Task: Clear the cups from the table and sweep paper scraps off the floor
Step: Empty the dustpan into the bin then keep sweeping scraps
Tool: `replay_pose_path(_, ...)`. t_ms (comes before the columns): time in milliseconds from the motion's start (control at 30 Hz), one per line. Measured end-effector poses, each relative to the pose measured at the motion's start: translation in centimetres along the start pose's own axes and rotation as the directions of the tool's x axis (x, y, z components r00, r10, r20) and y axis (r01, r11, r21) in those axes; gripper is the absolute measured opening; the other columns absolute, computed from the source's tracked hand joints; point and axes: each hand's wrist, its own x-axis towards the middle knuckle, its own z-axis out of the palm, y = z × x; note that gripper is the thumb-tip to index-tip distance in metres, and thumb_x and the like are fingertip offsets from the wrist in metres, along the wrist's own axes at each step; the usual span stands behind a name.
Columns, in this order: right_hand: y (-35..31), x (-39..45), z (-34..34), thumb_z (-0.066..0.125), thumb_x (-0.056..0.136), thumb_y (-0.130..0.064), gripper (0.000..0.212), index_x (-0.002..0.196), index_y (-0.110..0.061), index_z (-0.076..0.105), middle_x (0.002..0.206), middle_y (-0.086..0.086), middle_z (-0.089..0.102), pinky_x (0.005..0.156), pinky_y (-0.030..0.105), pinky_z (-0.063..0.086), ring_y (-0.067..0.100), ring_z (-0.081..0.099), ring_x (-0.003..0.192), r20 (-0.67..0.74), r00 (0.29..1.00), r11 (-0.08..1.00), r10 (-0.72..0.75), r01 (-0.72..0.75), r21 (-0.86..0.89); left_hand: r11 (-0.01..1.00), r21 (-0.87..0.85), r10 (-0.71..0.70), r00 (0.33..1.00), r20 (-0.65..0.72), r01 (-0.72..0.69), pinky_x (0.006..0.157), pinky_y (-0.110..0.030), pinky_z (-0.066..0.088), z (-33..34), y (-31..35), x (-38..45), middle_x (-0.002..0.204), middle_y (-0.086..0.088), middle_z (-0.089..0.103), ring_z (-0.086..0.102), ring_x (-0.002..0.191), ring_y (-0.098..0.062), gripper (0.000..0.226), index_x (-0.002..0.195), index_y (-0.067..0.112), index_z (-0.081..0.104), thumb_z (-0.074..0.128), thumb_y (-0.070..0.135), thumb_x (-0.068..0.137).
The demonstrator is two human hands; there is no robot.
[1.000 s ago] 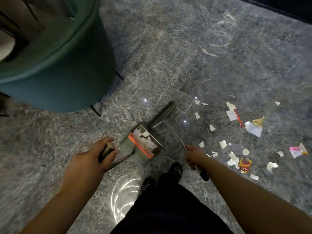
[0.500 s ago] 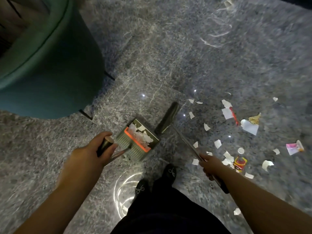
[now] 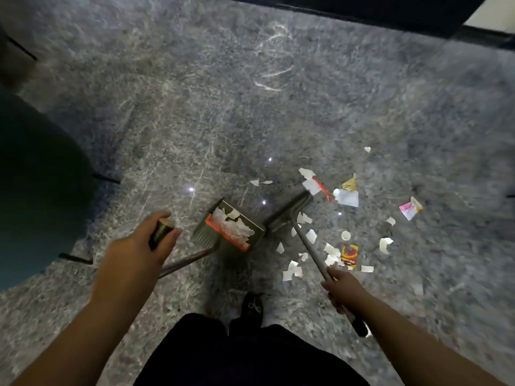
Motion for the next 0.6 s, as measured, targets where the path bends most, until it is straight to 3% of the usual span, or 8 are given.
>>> replay_pose_path(200,-1.7,-0.5,-0.1,0.044,0.096,-0.01,0.026,0.119,-0.007,0.054,0.057,0.011,0.047,0.038,0.023,0.037,0.018,0.042,0.038,-0.108,0.993,0.983,-0.039,0.058,0.175,0.998,-0.015,0.066,0.997,0.029,-0.065,0.06,-0.031,0.042,-1.1,2.7,3.6,0.07,0.005,0.058,0.052,0.061,-0.008,0.035,0.123,0.032,0.06,0.063,0.04,0.089)
replay_pose_path(333,-5.2,0.2,0.5,0.045,0.096,-0.012,0.026,0.118,-0.018,0.059,0.057,0.011,0.047,0.036,0.021,0.035,0.017,0.041,0.037,-0.141,0.989,0.959,-0.045,0.082,0.27,0.994,-0.05,0.106,0.99,0.091,-0.102,0.063,-0.033,0.045,-2.3,3.4,6.7,0.078,0.001,0.063,0.06,0.067,-0.017,0.035,0.122,0.034,0.06,0.063,0.041,0.088)
replay_pose_path(400,-7.4,0.8,1.1,0.046,0.095,-0.009,0.027,0.112,-0.027,0.057,0.058,0.011,0.047,0.036,0.022,0.036,0.017,0.041,0.036,-0.151,0.986,0.959,-0.07,0.109,0.263,0.99,-0.049,0.136,0.985,0.105,-0.131,0.062,-0.034,0.046,-2.8,3.3,8.7,0.081,-0.003,0.065,0.061,0.068,-0.019,0.036,0.123,0.032,0.061,0.064,0.039,0.088)
replay_pose_path(600,-15.1,3.5,3.5,0.05,0.091,-0.006,0.023,0.106,-0.021,0.06,0.06,0.009,0.047,0.033,0.02,0.034,0.017,0.043,0.036,-0.139,0.987,0.978,-0.079,0.104,0.181,0.977,0.03,0.201,0.966,0.165,-0.209,0.06,-0.034,0.052,-4.9,1.2,15.2,0.075,-0.001,0.067,0.063,0.065,-0.017,0.039,0.125,0.037,0.058,0.066,0.04,0.087)
